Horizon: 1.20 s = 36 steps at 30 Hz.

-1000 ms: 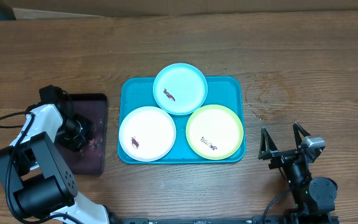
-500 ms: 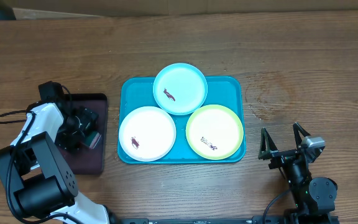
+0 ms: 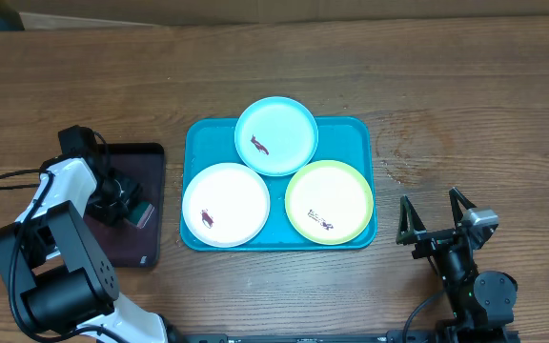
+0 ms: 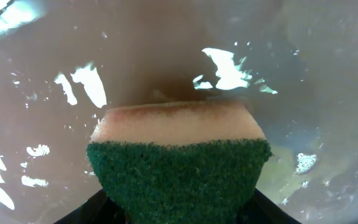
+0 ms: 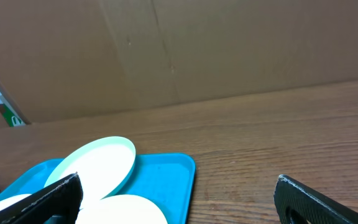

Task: Clean dirty plates on tray and stack at the side
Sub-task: 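Close the left gripper on the green-and-pink sponge, then lift the sponge with the left gripper above the dark tray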

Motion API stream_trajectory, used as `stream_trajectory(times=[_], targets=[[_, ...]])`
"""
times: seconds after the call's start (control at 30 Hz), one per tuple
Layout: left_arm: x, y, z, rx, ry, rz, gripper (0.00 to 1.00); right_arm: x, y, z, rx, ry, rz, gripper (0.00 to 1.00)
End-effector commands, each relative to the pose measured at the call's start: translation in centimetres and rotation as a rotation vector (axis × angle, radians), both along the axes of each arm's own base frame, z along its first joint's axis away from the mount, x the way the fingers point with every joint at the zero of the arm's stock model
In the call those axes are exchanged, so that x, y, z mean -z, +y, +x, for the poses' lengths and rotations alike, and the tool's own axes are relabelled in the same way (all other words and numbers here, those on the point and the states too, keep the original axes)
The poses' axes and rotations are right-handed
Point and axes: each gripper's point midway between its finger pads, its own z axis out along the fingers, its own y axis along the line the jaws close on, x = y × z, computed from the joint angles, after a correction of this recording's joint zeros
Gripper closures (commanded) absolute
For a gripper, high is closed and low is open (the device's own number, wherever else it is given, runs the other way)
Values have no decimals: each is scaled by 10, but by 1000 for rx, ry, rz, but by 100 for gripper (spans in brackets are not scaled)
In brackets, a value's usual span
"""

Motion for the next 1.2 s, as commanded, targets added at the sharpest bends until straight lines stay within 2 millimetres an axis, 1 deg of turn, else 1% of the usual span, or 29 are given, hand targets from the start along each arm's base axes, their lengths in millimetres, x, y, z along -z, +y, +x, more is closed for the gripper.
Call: stream_trajectory(times=[0.0, 0.07, 0.1, 0.2, 0.23, 0.27, 0.3, 0.33, 0.37, 0.5, 0.57, 0.63, 0.77, 0.87, 0.97, 1.03, 1.07, 1.17], targets=[[12, -3, -12, -1, 52, -16, 44, 2, -1, 0, 3, -4, 0, 0], [12, -4, -12, -1, 53, -18, 19, 2, -1, 0, 3, -4, 0, 0], [12, -4, -13, -1, 57, -19, 14, 2, -1, 0, 4, -4, 0, 0], [12, -5, -14, -1, 63, -21, 12, 2, -1, 0, 3, -4, 0, 0], [12, -5, -15, -1, 65, -24, 17, 2, -1, 0, 3, -4, 0, 0], [12, -6, -15, -1, 63, -30, 29, 2, -1, 0, 4, -4, 0, 0], [12, -8, -14, 0, 58, -42, 47, 2, -1, 0, 3, -4, 0, 0], [12, -10, -13, 0, 54, -53, 59, 2, -1, 0, 3, -4, 0, 0], [12, -13, -12, 1, 48, -67, 67, 2, -1, 0, 4, -4, 0, 0], [12, -15, -10, 2, 38, -83, 78, 2, -1, 0, 4, -4, 0, 0], [12, -15, -10, 2, 37, -80, 88, 2, -1, 0, 3, -4, 0, 0], [12, -12, -10, 1, 41, -63, 96, 2, -1, 0, 4, -4, 0, 0], [8, -3, -10, 1, 49, -15, 96, 2, -1, 0, 3, -4, 0, 0], [-6, 0, -3, 33, 41, -11, 96, 2, -1, 0, 4, -4, 0, 0], [-35, 4, 11, 66, 17, -5, 96, 2, -1, 0, 4, -4, 0, 0], [-59, 8, 19, 79, 1, 0, 96, 2, -1, 0, 4, -4, 0, 0], [-74, 9, 24, 79, -10, 4, 96, 2, -1, 0, 4, -4, 0, 0], [-113, 13, 33, 79, -40, 18, 96, 2, -1, 0, 4, -4, 0, 0]])
